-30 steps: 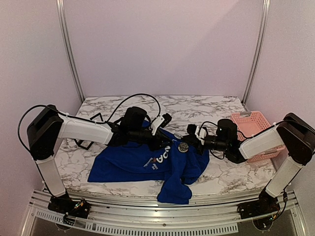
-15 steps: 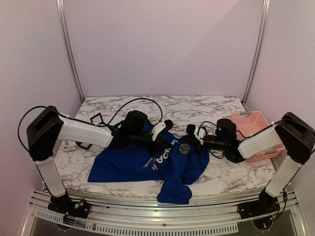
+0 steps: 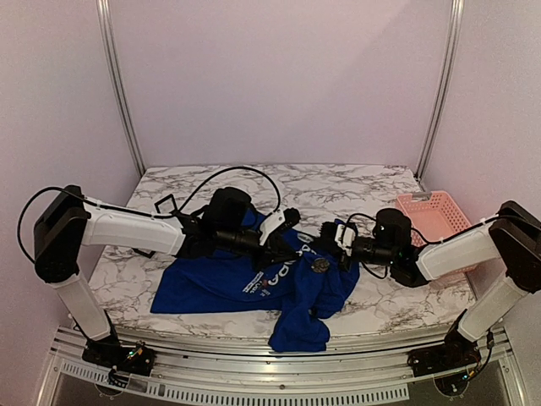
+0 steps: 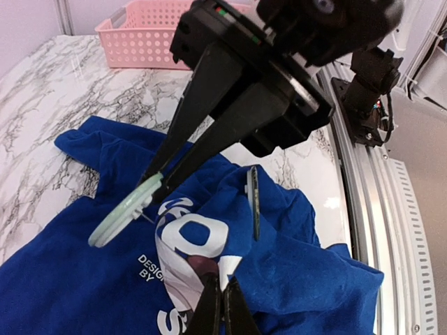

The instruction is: Pin the brooch onto the clothing

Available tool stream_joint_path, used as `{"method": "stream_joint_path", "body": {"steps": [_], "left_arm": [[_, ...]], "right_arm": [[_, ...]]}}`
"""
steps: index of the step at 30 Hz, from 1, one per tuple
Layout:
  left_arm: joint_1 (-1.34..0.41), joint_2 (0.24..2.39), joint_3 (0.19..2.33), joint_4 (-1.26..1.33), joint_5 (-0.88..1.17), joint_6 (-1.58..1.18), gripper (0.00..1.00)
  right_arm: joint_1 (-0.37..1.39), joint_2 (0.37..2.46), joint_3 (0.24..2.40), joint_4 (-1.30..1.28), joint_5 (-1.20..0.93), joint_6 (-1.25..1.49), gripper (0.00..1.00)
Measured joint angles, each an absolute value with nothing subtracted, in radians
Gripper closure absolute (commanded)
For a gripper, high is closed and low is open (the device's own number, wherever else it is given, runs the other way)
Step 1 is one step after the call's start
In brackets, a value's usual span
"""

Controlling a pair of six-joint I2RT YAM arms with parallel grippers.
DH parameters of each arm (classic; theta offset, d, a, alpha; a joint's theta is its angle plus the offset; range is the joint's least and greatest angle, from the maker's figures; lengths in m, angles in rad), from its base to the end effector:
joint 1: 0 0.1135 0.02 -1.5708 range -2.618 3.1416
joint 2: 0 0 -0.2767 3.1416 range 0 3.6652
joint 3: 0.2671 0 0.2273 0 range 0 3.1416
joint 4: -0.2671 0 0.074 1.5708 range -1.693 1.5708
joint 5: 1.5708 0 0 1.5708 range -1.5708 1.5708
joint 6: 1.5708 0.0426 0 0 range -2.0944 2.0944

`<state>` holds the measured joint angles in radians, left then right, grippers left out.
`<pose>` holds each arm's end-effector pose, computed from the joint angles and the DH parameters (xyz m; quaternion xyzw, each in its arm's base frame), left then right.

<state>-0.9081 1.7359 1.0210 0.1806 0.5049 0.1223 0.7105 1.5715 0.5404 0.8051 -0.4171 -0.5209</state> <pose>0.2090 -0.3013 0.2313 0.5221 0.6710 -0.3841 0.3600 0.2119 0.2051 0.2076 -0.5473 0.5504 0.2189 0.5913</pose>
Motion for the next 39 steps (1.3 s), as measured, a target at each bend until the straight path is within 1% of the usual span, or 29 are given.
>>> {"method": "stream_joint_path", "body": {"steps": [3, 4, 6, 7, 8, 9, 10, 14, 16, 21, 29, 33, 35, 37, 38, 39], "left_arm": [[-0.908, 1.736, 1.021, 0.170, 0.508, 0.124, 1.00], [-0.908, 1.736, 1.021, 0.167, 0.508, 0.125, 0.95], [-0.908, 1.736, 1.021, 0.162, 0.509, 0.131, 0.77], [-0.908, 1.735, 1.021, 0.160, 0.509, 0.141, 0.64], [-0.908, 1.735, 1.021, 0.159, 0.511, 0.152, 0.57], [-0.909, 1.734, 1.021, 0.158, 0.511, 0.166, 0.54], [-0.910, 1.732, 1.021, 0.159, 0.507, 0.191, 0.53], [-0.928, 1.717, 1.020, 0.168, 0.453, 0.289, 0.61], [-0.940, 1.708, 1.018, 0.179, 0.424, 0.335, 0.63], [-0.958, 1.703, 1.016, 0.196, 0.336, 0.428, 0.65], [-0.957, 1.748, 1.021, 0.198, 0.229, 0.501, 0.64], [-0.958, 1.765, 1.023, 0.198, 0.229, 0.505, 0.73], [-0.958, 1.767, 1.023, 0.202, 0.234, 0.504, 0.75], [-0.958, 1.768, 1.023, 0.211, 0.239, 0.501, 0.79], [-0.958, 1.768, 1.023, 0.219, 0.243, 0.500, 0.83], [-0.958, 1.768, 1.023, 0.227, 0.249, 0.499, 0.90]], "right_arm": [[0.711, 1.525, 0.529, 0.793, -0.403, -0.517, 1.00], [0.711, 1.512, 0.527, 0.790, -0.401, -0.516, 1.00], [0.711, 1.485, 0.526, 0.784, -0.392, -0.510, 1.00], [0.711, 1.478, 0.525, 0.783, -0.390, -0.507, 1.00], [0.712, 1.469, 0.522, 0.782, -0.384, -0.502, 1.00], [0.712, 1.462, 0.519, 0.781, -0.378, -0.499, 1.00], [0.712, 1.456, 0.514, 0.780, -0.374, -0.496, 1.00], [0.713, 1.442, 0.502, 0.771, -0.366, -0.481, 1.00], [0.714, 1.441, 0.498, 0.770, -0.364, -0.473, 1.00], [0.714, 1.441, 0.496, 0.765, -0.360, -0.461, 1.00], [0.714, 1.441, 0.494, 0.766, -0.357, -0.450, 1.00], [0.714, 1.441, 0.488, 0.768, -0.357, -0.450, 1.00], [0.714, 1.441, 0.485, 0.771, -0.357, -0.450, 1.00], [0.714, 1.441, 0.483, 0.771, -0.357, -0.450, 1.00], [0.714, 1.441, 0.483, 0.771, -0.357, -0.450, 1.00], [0.714, 1.441, 0.483, 0.771, -0.357, -0.450, 1.00]]}}
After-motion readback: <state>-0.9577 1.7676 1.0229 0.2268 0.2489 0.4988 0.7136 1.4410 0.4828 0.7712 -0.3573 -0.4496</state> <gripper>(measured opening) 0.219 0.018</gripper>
